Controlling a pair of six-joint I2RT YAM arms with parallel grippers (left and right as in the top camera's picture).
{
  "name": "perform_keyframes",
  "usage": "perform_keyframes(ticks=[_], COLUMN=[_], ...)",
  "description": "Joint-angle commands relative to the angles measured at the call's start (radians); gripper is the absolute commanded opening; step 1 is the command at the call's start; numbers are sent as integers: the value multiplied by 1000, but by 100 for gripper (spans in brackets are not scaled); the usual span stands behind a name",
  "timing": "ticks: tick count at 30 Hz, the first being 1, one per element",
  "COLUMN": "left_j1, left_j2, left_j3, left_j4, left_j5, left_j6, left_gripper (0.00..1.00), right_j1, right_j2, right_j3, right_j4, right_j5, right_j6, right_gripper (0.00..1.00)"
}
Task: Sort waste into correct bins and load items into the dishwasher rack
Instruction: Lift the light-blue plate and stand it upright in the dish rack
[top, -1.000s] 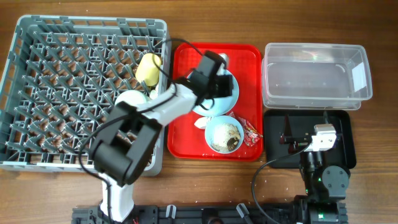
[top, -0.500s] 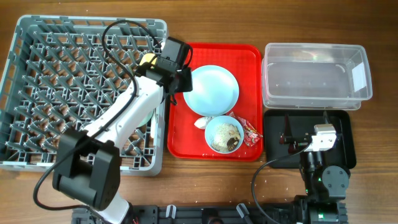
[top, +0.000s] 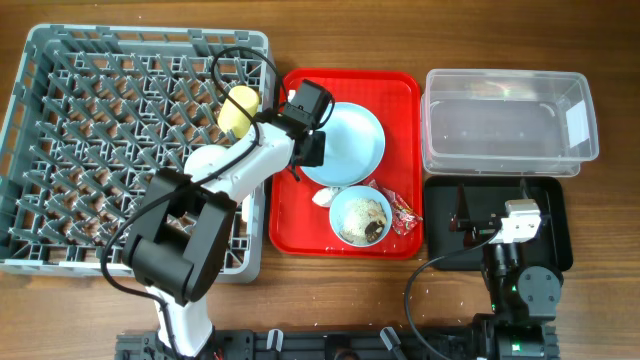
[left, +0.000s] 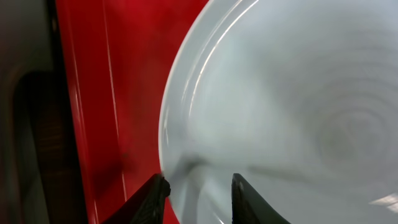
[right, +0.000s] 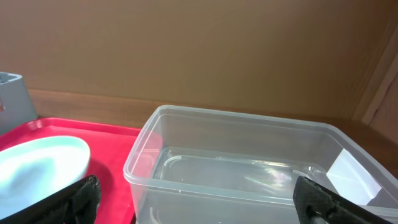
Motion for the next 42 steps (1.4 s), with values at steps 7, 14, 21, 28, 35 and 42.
perform_keyframes(ticks=[7, 14, 21, 28, 35, 42], left_j1=[5, 8, 5, 6, 8, 22], left_j2=[31, 31, 36, 104, -25, -570], left_j3=[-5, -5, -5, -5, 72, 130], left_j4=[25, 46, 80, 152, 164, 208], left_j5=[-10, -39, -35, -36, -170, -559], left_j6=[12, 12, -68, -67, -32, 317], left_gripper=[34, 39, 34, 32, 4, 4], right_j1=[-6, -6, -6, -6, -6, -6], right_j2=[-5, -5, -5, -5, -5, -5], right_j3=[-1, -1, -1, -1, -1, -1], right_j4=[3, 3, 3, 3, 3, 3], right_j5=[-5, -5, -5, -5, -5, -5], right_j6=[-2, -2, -2, -2, -2, -2], right_gripper=[100, 100, 100, 100, 100, 100])
